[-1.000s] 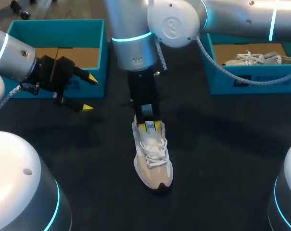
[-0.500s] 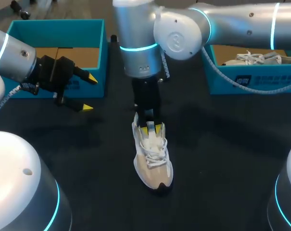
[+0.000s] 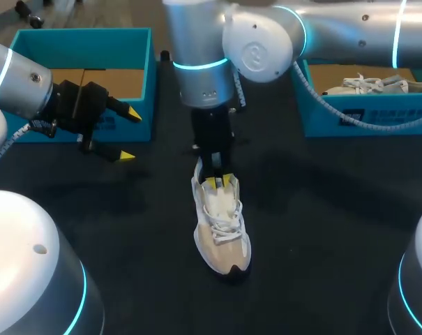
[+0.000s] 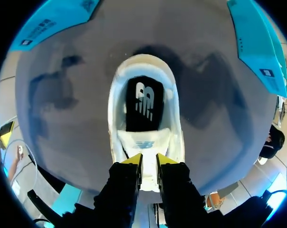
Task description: Take the shoe out of the shoebox, open the shoe tongue, remove and reinsert the insole, then place the shoe into the shoebox
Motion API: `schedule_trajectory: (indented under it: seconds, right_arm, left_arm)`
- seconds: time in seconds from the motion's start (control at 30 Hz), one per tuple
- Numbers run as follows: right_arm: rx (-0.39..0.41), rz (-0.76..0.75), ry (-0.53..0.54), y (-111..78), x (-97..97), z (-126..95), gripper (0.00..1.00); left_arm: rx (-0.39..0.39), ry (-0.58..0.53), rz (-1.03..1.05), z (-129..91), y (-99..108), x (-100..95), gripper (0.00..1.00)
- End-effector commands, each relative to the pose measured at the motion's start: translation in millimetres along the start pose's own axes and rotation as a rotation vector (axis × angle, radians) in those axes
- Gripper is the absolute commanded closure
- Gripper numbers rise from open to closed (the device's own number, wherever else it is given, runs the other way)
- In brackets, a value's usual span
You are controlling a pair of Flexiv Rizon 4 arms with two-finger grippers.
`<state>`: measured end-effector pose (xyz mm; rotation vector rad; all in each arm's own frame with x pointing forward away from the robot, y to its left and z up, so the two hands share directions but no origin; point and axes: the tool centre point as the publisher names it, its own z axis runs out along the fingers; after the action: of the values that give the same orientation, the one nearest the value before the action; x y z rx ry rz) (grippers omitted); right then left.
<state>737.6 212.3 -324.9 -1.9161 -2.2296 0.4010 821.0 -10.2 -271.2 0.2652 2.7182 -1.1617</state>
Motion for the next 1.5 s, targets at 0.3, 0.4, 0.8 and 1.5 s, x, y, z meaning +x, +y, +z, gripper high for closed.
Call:
schedule_trajectory:
  seconds: [0.3,0.4,0.8,1.5]
  right_arm:
    - [-0.011,-0.001,-0.009,2.8,-4.4,1,0.79]
    - [-0.054,-0.004,-0.015,-2.7,-10.0,-11,0.73]
    - [-0.280,-0.308,-0.182,7.9,-12.7,-45,0.00]
    - [-0.331,-0.863,-0.309,17.8,-22.9,-55,0.00]
  left_arm:
    - [-0.003,-0.001,0.000,-1,-1,0.9,0.00]
    - [-0.003,-0.001,0.000,-1,-1,0.9,0.00]
    - [-0.003,-0.001,0.000,-1,-1,0.9,0.00]
    - [-0.003,-0.001,0.000,-1,-1,0.9,0.00]
